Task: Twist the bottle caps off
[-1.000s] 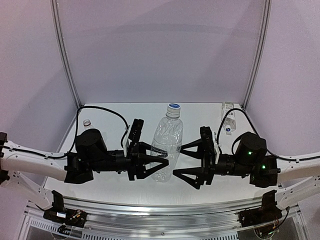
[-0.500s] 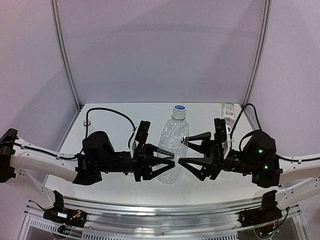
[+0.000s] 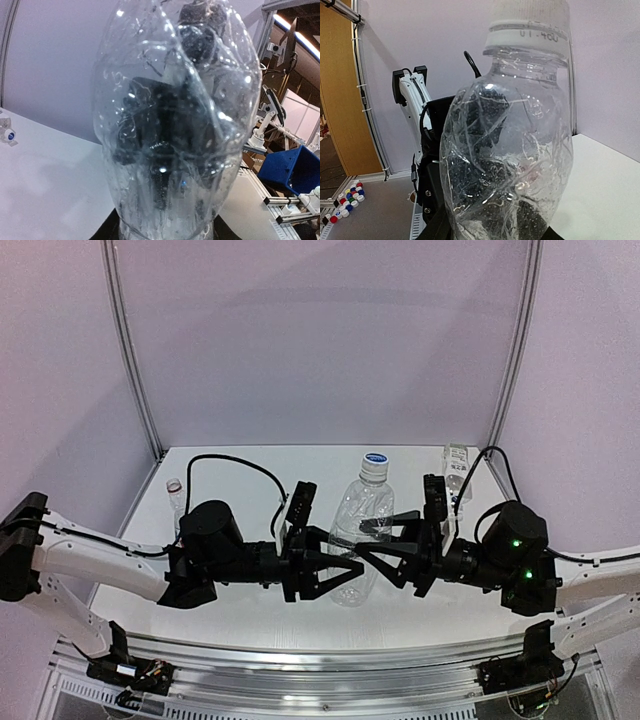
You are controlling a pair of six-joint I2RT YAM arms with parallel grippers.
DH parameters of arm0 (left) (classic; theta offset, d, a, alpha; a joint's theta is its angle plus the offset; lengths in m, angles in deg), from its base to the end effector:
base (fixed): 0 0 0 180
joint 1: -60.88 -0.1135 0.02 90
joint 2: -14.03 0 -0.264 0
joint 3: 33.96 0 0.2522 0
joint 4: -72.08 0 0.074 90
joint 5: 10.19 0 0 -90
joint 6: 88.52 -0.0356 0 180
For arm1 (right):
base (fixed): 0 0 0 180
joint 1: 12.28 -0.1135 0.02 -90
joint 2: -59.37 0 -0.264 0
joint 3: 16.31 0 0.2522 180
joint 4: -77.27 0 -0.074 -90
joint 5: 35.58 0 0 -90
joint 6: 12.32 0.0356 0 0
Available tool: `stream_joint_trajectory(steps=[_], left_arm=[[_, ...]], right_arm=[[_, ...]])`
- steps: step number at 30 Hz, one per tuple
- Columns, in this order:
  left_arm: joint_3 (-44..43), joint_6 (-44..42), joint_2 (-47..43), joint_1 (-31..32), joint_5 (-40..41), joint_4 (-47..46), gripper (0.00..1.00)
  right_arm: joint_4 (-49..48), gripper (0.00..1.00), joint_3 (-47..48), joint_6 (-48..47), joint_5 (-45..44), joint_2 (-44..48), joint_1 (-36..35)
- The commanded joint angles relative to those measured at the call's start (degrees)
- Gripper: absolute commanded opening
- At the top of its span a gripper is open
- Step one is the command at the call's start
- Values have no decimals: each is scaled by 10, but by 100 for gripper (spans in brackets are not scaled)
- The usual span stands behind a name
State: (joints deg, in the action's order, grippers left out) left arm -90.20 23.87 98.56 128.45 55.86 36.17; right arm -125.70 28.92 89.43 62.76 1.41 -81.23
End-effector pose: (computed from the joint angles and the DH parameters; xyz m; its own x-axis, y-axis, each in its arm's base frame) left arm 0.1097 -0.3036 0.2709 -0.3335 -0.1045 -0.9370 0.9423 -0.0682 -0.3278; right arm 0.0790 0.2197 0.3011 -0.1360 0.2077 -0.9687 -0.9672 0.1837 0.1752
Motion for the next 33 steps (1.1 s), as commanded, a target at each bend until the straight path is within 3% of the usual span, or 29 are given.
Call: stream_joint_trajectory(steps=[1,8,9,20,28,33], left_arm=[[-14,-22,7,9,4,32,51],[-3,-121,-56,29,63,155,95],[-2,-135,-65,31,66,176,98],[41,-209,-248,15,143,328,99],[73,-214,-372,6,175,365,99],[82,-210,-392,0,201,359,99]], right_arm=[[5,36,10,-10,2,5,-5],[34,30,19,-16,-4,16,-5],[42,30,22,-16,-3,16,-5],[175,28,111,-33,36,-52,-5],[252,27,183,-43,99,-146,-5],[281,26,216,-50,135,-195,-6]])
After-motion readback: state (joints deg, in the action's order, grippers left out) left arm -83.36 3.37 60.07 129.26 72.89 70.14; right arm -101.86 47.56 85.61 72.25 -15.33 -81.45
